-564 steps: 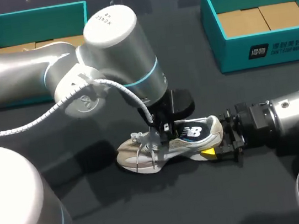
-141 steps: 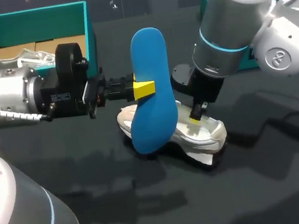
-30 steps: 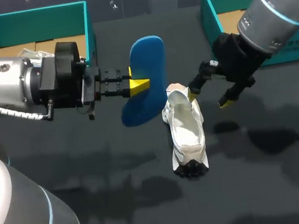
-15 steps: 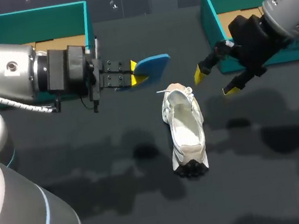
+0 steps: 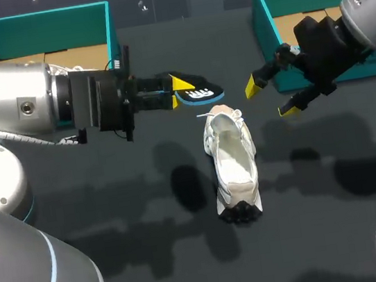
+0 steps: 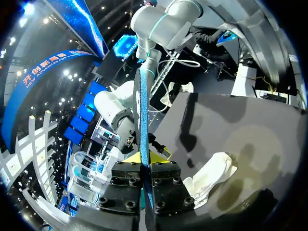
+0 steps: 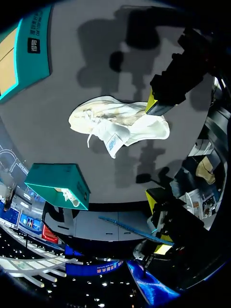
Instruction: Take the shoe out of the shoebox, open the shoe tongue, remove and reinsert the insole, then place the shoe into the shoebox
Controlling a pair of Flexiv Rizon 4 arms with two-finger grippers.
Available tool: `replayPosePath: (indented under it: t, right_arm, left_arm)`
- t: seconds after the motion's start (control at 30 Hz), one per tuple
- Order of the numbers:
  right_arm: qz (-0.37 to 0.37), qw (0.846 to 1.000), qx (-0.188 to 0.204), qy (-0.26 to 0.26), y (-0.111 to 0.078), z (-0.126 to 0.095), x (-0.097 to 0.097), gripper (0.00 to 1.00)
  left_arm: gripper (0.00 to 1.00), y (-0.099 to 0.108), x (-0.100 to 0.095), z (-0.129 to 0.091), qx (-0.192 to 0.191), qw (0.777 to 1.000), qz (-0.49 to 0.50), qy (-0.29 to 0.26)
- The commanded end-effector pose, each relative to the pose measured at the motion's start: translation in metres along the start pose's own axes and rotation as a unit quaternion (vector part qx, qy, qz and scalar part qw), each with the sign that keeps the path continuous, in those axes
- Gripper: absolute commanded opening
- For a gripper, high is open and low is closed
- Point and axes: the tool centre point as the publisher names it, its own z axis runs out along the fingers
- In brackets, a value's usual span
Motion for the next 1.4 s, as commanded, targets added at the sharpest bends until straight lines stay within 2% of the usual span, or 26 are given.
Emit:
replayPosePath:
  t: [0.03,0.3,0.77,0.9,1.13,1.4]
  right_arm:
    - [0.003,0.999,-0.001,0.039,0.006,-0.002,-0.002,1.00]
    - [0.023,0.995,0.006,0.096,0.018,-0.005,0.018,1.00]
    - [0.017,0.987,-0.012,0.160,0.029,0.003,0.039,1.00]
    - [0.009,0.985,-0.010,0.174,0.032,0.010,0.044,1.00]
    - [0.004,0.983,-0.005,0.181,0.039,0.018,0.051,1.00]
    - [0.002,0.981,-0.004,0.193,0.041,0.026,0.055,1.00]
  left_arm:
    - [0.00,0.011,0.020,-0.002,0.014,0.998,0.040,-0.054]
    - [0.00,0.030,0.029,0.006,-0.008,0.988,0.136,-0.070]
    - [0.00,0.054,0.036,0.015,-0.017,0.975,0.199,-0.095]
    - [0.00,0.062,0.036,0.019,-0.014,0.973,0.212,-0.092]
    - [0.00,0.069,0.036,0.028,0.013,0.972,0.223,-0.074]
    - [0.00,0.077,0.038,0.037,0.015,0.967,0.248,-0.061]
